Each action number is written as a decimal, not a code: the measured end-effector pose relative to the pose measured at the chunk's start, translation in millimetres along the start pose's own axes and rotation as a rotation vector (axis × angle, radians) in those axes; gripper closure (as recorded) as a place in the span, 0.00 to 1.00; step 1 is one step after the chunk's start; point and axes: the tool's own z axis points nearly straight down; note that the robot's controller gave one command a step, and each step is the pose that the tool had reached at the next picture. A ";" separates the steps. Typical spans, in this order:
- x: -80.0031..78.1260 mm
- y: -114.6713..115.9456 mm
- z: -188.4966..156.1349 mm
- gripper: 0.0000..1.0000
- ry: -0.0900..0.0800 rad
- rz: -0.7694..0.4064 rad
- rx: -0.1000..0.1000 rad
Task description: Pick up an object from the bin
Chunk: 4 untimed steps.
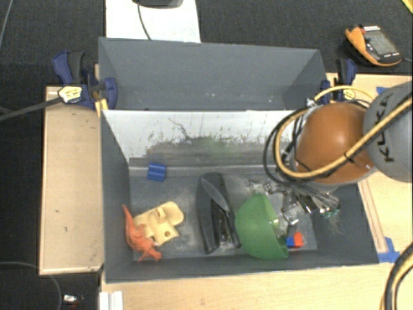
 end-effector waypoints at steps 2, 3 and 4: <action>19.3 4.3 61.9 1.00 -0.029 -0.443 0.016; 19.4 4.3 61.8 1.00 -0.029 -0.444 0.016; 20.5 5.3 19.0 1.00 -0.022 -0.439 0.010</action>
Offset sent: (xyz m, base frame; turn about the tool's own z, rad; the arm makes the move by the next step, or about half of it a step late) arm -0.0224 -0.0060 -0.0647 -0.4421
